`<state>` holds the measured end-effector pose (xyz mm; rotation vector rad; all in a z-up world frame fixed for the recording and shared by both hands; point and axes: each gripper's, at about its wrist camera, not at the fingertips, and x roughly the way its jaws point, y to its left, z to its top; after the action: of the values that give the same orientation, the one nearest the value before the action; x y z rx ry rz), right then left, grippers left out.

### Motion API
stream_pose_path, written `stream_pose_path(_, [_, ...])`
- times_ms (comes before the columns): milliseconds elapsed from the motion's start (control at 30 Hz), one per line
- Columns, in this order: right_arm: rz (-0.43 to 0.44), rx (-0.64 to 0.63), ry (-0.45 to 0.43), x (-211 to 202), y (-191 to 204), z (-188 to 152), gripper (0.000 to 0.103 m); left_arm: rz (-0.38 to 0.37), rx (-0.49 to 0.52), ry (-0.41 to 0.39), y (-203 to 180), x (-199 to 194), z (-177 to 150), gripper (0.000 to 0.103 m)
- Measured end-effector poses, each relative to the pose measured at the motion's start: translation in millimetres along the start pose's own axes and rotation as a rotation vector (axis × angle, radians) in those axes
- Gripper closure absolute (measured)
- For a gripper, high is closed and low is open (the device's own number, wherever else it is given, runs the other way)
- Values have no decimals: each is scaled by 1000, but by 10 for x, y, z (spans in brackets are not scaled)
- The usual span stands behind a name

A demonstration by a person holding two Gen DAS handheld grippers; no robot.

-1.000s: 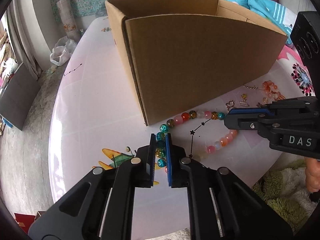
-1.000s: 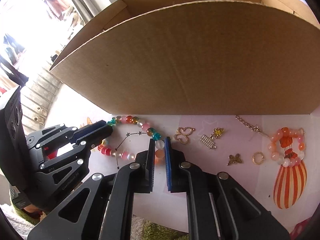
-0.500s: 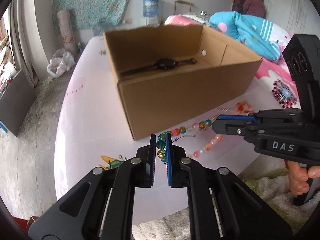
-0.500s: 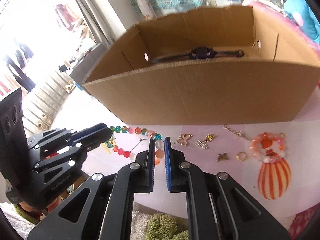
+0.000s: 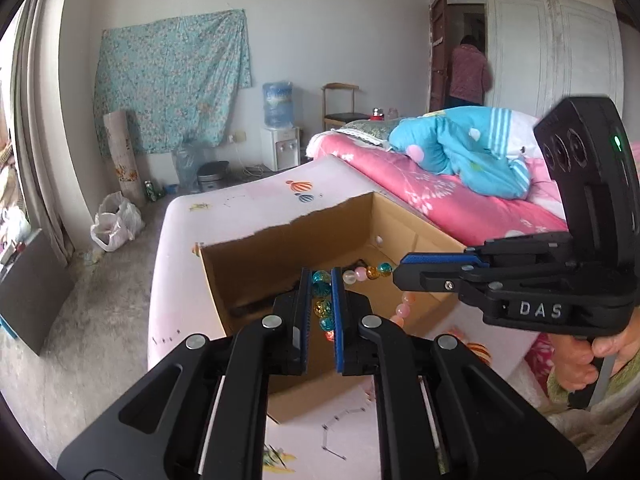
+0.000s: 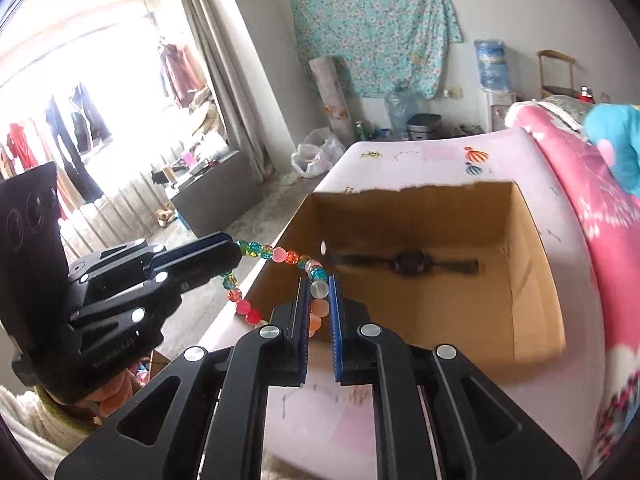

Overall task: Organize jewelry
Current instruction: 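Carry the multicolour bracelet over the box and open both grippers to drop it, then withdraw both grippers and move the right gripper toward the orange bead bracelet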

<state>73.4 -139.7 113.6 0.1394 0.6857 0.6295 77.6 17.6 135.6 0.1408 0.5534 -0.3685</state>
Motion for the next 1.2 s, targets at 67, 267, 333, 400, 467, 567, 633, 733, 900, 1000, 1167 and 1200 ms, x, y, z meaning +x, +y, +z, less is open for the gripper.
stream_pose_path(67, [27, 18, 52, 193, -139, 145, 94, 2, -7, 38, 100, 231, 60, 95])
stream_pose_path(267, [83, 87, 325, 1132, -435, 424, 94, 19, -10, 219, 322, 870, -17, 95])
stream_pose_path(333, [95, 100, 433, 1431, -491, 409, 94, 14, -11, 283, 368, 1053, -100, 94])
stream_pose_path(400, [96, 101, 503, 1630, -517, 361, 94, 15, -6, 323, 411, 1151, -166, 94])
stream_pose_path(467, [85, 84, 574, 1834, -516, 304, 94, 19, 4, 351, 431, 1211, -204, 94])
stream_pose_path(567, [79, 87, 640, 2008, -509, 255, 93, 27, 14, 387, 454, 1274, -220, 94])
stream_pose_path(633, [80, 98, 654, 2082, -526, 257, 92, 40, 17, 388, 465, 1281, -222, 94])
stream_pose_path(733, [75, 106, 642, 2089, -562, 313, 85, 42, 4, 383, 497, 1288, -195, 92])
stream_pose_path(900, [61, 103, 522, 1823, -658, 462, 75, 63, -32, 324, 541, 1176, -83, 86])
stream_pose_path(1000, [50, 105, 409, 1496, -719, 546, 74, 51, -67, 257, 550, 1011, -5, 76])
stream_pose_path(1167, [59, 133, 221, 916, -781, 518, 40, 2, -90, 145, 351, 711, 52, 56])
stream_pose_path(1200, [63, 137, 190, 797, -781, 472, 40, -8, -92, 134, 306, 686, 50, 50])
